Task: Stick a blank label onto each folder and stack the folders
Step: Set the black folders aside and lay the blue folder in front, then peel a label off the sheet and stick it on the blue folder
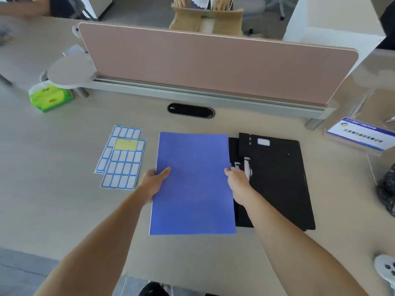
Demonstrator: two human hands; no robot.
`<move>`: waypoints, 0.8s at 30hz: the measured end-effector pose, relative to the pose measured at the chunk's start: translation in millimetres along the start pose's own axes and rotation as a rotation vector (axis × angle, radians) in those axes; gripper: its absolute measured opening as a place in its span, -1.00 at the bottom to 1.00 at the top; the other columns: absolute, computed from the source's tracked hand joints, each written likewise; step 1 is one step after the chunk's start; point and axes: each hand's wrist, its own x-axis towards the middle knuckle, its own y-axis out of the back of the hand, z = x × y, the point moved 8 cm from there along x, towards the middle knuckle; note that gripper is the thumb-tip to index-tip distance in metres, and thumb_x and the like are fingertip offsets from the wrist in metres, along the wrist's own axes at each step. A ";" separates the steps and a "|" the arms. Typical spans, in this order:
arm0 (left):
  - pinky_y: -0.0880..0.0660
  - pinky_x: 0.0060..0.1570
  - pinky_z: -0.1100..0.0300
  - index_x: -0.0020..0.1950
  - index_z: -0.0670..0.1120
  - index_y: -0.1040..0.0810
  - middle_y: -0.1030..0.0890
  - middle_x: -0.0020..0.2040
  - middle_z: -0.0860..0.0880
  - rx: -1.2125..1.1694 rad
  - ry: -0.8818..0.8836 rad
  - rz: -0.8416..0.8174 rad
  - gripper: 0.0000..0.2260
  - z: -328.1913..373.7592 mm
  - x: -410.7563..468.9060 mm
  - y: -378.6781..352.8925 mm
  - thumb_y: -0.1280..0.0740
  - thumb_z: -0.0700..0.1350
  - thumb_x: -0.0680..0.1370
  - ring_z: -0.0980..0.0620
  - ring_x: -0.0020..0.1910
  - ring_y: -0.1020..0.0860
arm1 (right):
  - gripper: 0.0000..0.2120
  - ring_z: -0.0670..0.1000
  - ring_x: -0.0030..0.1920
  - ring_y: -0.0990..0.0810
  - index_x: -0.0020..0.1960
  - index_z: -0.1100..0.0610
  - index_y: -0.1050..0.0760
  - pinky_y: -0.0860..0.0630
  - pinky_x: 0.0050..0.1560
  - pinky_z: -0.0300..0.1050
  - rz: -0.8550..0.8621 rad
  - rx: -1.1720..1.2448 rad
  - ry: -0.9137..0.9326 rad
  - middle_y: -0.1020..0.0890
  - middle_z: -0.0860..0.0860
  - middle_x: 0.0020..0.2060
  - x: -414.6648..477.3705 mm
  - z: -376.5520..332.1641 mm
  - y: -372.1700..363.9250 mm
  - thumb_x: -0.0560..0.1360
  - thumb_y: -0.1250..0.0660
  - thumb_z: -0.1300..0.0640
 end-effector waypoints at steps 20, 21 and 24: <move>-0.56 -0.22 0.01 0.13 -0.09 -0.53 -0.59 -0.04 -0.06 0.456 -0.108 0.261 -0.72 19.6 53.5 -42.9 -0.32 0.09 0.58 -0.13 -0.12 -0.57 | -0.57 0.01 -0.30 -0.48 0.43 0.23 -0.29 -0.35 -0.28 -0.07 0.246 -0.487 0.090 -0.58 0.15 0.01 25.9 -22.6 76.9 0.61 -0.10 0.11; -0.50 -0.21 0.07 0.20 -0.08 -0.52 -0.58 -0.01 -0.05 0.513 -0.117 0.273 -0.70 21.6 53.7 -48.3 -0.30 0.08 0.59 -0.13 -0.08 -0.55 | -0.62 0.05 -0.26 -0.51 0.36 0.24 -0.33 -0.37 -0.27 -0.09 0.240 -0.521 0.088 -0.57 0.14 0.01 27.4 -25.9 74.1 0.61 -0.10 0.07; -0.52 -0.01 0.00 0.30 -0.14 -0.47 -0.52 0.14 -0.13 0.641 -0.123 0.317 -0.61 28.8 53.9 -57.7 -0.26 0.10 0.60 -0.17 0.10 -0.52 | -0.65 0.02 -0.18 -0.56 0.31 0.13 -0.34 -0.38 -0.33 -0.17 0.100 -0.623 0.121 -0.51 0.06 0.13 33.8 -27.2 49.5 0.62 -0.11 -0.05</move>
